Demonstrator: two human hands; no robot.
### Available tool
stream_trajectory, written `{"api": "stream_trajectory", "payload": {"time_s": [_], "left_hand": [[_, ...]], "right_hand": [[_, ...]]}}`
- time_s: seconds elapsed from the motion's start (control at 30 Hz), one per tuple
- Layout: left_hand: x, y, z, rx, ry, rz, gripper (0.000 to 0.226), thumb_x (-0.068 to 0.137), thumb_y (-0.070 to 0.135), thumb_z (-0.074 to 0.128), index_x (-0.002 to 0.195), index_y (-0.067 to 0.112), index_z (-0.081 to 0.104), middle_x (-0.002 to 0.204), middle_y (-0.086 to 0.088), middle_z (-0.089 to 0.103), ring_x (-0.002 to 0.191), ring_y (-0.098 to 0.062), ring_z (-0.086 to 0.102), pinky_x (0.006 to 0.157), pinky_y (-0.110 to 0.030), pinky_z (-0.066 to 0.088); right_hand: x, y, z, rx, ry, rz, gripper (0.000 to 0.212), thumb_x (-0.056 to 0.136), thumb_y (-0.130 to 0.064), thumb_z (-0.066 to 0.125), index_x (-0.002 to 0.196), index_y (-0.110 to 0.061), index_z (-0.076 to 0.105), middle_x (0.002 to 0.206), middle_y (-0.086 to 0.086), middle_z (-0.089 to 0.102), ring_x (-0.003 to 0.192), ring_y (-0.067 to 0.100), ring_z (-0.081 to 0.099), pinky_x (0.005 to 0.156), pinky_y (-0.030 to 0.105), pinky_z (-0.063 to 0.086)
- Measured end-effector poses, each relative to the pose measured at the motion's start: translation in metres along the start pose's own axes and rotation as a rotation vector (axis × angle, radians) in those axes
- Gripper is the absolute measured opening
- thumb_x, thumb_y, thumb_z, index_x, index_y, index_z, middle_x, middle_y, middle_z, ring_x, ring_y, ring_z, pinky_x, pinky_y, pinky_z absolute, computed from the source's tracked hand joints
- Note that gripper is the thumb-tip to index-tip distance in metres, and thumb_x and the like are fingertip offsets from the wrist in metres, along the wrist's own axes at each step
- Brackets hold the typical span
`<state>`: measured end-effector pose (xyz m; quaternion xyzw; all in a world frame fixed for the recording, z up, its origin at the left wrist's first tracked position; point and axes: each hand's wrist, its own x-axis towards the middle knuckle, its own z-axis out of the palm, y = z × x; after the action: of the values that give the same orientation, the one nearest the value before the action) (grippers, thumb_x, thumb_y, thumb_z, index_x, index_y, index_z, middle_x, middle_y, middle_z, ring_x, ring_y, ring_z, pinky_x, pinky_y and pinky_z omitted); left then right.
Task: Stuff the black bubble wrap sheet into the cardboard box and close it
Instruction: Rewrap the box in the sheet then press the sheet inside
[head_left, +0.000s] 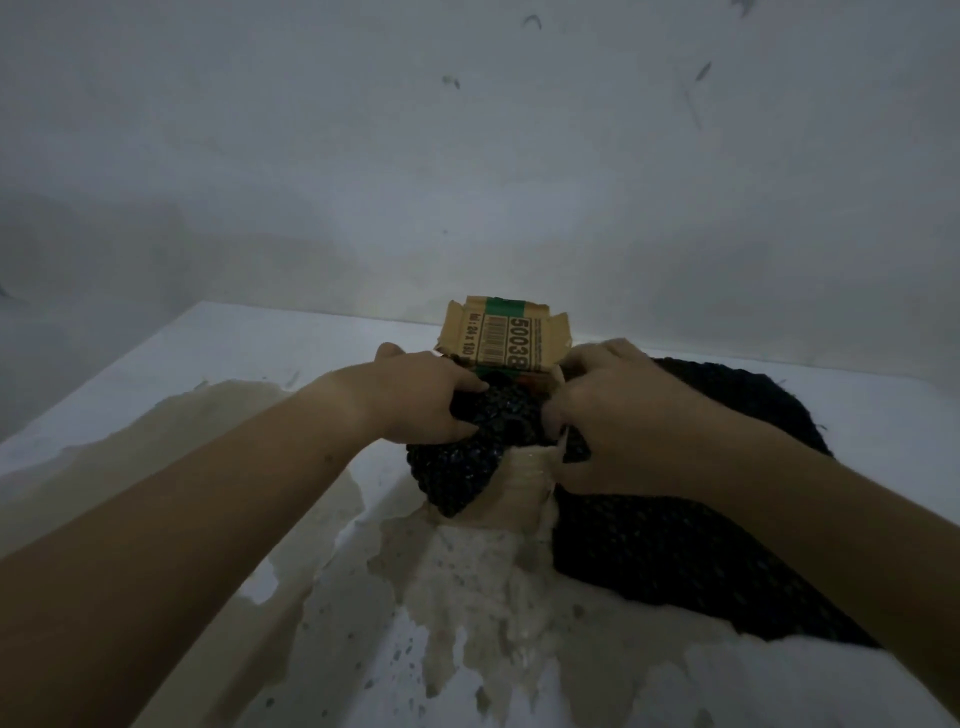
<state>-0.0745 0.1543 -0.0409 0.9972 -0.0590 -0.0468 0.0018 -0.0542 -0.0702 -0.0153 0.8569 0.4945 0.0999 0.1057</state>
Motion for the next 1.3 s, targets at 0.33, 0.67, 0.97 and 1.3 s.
{"api": "stream_trajectory", "payload": {"time_s": [0.33,0.67,0.97,1.3], "left_hand": [[-0.001,-0.002,0.000,-0.016,-0.033,0.000,0.063,0.089,0.061,0.053,0.147,0.041,0.037,0.144,0.009,0.051,0.127,-0.017,0.048,0.101,-0.038,0.024],[-0.022,0.003,-0.003,-0.125,0.259,0.055,0.055,0.084,0.057,0.064,0.127,0.025,0.051,0.114,0.010,0.065,0.102,-0.016,0.061,0.094,-0.036,0.037],[-0.087,0.020,0.017,-0.224,0.236,0.089,0.042,0.094,0.061,0.040,0.125,0.038,0.056,0.157,0.007,0.024,0.148,-0.011,0.012,0.120,-0.052,0.010],[-0.060,0.021,0.015,-0.149,0.015,0.040,0.056,0.072,0.068,0.055,0.114,0.032,0.065,0.165,-0.004,-0.012,0.149,-0.019,-0.015,0.114,-0.051,0.026]], "right_hand": [[0.012,0.001,0.026,0.062,-0.197,0.026,0.040,0.073,-0.055,0.065,0.083,-0.017,0.059,0.105,0.004,0.062,0.140,0.028,0.021,0.111,0.048,0.008],[-0.010,-0.012,0.014,0.374,0.237,0.070,0.021,0.080,-0.046,0.066,0.088,-0.027,0.068,0.087,-0.010,0.064,0.093,0.016,0.055,0.080,0.037,0.045],[-0.007,-0.018,0.020,0.198,0.019,0.155,0.034,0.090,-0.046,0.045,0.109,-0.027,0.065,0.117,-0.008,0.060,0.120,0.020,0.040,0.097,0.036,0.031],[-0.014,-0.025,0.020,0.295,0.078,0.166,0.042,0.087,-0.044,0.058,0.126,-0.030,0.052,0.129,-0.010,0.053,0.126,0.017,0.038,0.101,0.033,0.030]]}}
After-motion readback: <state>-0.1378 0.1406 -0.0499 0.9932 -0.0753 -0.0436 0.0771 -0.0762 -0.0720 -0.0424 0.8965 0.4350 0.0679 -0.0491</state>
